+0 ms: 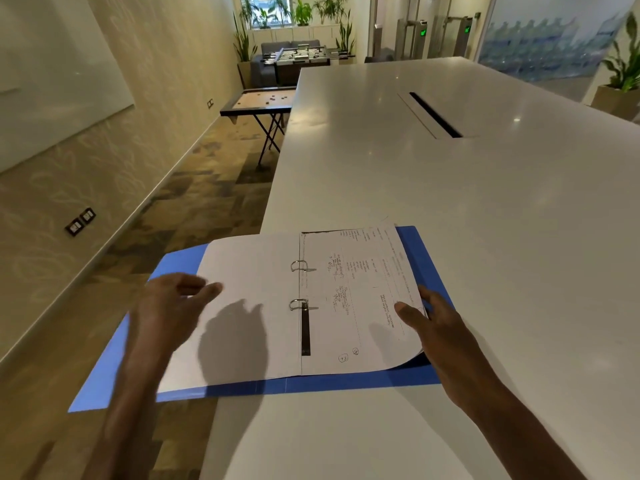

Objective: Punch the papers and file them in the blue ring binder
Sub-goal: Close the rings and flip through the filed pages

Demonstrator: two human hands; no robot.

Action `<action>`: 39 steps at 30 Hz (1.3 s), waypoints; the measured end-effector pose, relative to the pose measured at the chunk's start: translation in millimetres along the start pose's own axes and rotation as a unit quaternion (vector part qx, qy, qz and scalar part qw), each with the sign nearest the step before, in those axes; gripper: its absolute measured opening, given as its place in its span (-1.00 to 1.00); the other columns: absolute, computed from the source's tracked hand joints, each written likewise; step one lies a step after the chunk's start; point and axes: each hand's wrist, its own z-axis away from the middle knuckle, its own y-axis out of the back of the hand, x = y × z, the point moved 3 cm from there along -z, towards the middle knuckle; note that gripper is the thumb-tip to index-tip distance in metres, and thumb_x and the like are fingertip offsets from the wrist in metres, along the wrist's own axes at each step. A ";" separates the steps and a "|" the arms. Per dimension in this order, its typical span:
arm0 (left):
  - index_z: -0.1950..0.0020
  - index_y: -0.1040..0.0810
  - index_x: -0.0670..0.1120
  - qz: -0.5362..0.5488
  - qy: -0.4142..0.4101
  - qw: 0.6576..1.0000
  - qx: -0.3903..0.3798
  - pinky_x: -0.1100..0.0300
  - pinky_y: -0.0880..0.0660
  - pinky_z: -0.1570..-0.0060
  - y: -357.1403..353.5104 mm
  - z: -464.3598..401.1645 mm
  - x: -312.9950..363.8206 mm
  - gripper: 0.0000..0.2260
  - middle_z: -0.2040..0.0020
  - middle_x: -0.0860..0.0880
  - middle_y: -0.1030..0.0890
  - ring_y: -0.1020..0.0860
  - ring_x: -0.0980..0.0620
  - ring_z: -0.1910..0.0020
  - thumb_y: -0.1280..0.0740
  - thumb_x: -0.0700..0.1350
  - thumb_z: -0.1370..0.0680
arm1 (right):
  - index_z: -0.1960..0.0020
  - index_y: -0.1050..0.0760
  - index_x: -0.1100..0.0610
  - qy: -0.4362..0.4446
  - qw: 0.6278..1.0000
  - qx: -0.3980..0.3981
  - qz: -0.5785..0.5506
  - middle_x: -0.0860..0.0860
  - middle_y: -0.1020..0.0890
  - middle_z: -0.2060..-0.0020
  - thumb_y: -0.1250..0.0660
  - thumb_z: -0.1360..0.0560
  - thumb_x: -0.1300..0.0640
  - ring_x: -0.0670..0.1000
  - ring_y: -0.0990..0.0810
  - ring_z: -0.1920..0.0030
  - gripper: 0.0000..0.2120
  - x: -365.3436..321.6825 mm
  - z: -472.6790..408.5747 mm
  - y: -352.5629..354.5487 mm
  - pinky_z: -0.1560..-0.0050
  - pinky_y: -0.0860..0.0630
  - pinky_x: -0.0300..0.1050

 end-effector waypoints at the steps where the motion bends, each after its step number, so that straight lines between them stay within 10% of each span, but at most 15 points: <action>1: 0.06 -0.67 -0.02 0.025 -0.023 0.999 -0.021 0.20 -0.44 0.37 -8.5 5.5 15.7 -0.79 0.21 0.02 -0.68 -0.59 0.02 0.32 -0.47 0.10 -0.45 | -0.26 -0.33 -0.20 0.007 1.000 0.001 0.011 -0.19 -0.55 -0.06 -0.33 -0.52 -0.03 -0.15 -0.56 -0.01 -0.65 -1.8 1.2 -1.0 0.16 -0.55 -0.27; 11: 0.16 -0.68 -0.04 0.229 -0.063 0.932 -0.272 0.36 -0.58 0.31 -122.5 57.1 121.6 -0.81 0.26 0.00 -0.73 -0.70 0.08 0.27 -0.45 0.07 -0.46 | -0.51 -0.03 -0.20 0.061 0.991 -0.083 0.089 -0.17 -0.40 -0.37 -0.35 -0.38 -0.24 -0.15 -0.52 -0.23 -0.19 -14.3 13.9 -23.6 -0.16 -0.58 -0.04; 14: 0.12 -0.69 -0.08 0.220 -0.054 0.936 -0.269 0.35 -0.58 0.31 -137.7 60.5 126.0 -0.80 0.27 -0.01 -0.72 -0.70 0.09 0.28 -0.49 0.05 -0.45 | -0.52 0.04 -0.22 0.061 0.985 -0.102 0.128 -0.13 -0.29 -0.46 -0.27 -0.22 -0.39 0.01 -0.33 -0.42 -0.04 -13.5 15.0 -31.1 -0.36 -0.39 0.10; 18: 0.02 -0.68 -0.16 0.220 -0.031 0.933 -0.282 0.35 -0.59 0.30 -144.4 60.2 121.1 -0.78 0.25 -0.04 -0.72 -0.70 0.10 0.29 -0.50 -0.05 -0.44 | -0.27 0.05 -0.50 0.070 0.980 -0.117 0.145 -0.43 -0.25 -0.19 -0.25 -0.23 -0.40 -0.22 -0.28 -0.23 -0.29 -11.9 17.1 -39.5 -0.24 -0.30 -0.18; 24: -0.01 -0.68 -0.19 0.227 -0.003 0.935 -0.270 0.35 -0.58 0.30 -148.6 60.4 112.5 -0.82 0.23 -0.07 -0.71 -0.70 0.09 0.30 -0.51 -0.16 -0.45 | -0.52 0.04 -0.18 0.052 0.980 -0.101 0.165 -0.12 -0.28 -0.44 -0.30 -0.31 -0.32 0.01 -0.34 -0.39 -0.10 -9.8 16.8 -36.7 -0.34 -0.42 0.06; 39: 0.20 -0.70 -0.15 0.266 -0.005 0.937 -0.228 0.27 -0.58 0.23 -146.3 58.1 105.6 -0.80 0.30 -0.11 -0.67 -0.61 0.02 0.33 -0.56 -0.03 -0.37 | -0.50 -0.07 -0.07 0.064 0.985 -0.053 0.149 -0.16 -0.36 -0.19 -0.35 -0.48 -0.09 -0.09 -0.47 -0.03 -0.30 -8.2 10.8 -32.4 0.04 -0.53 -0.28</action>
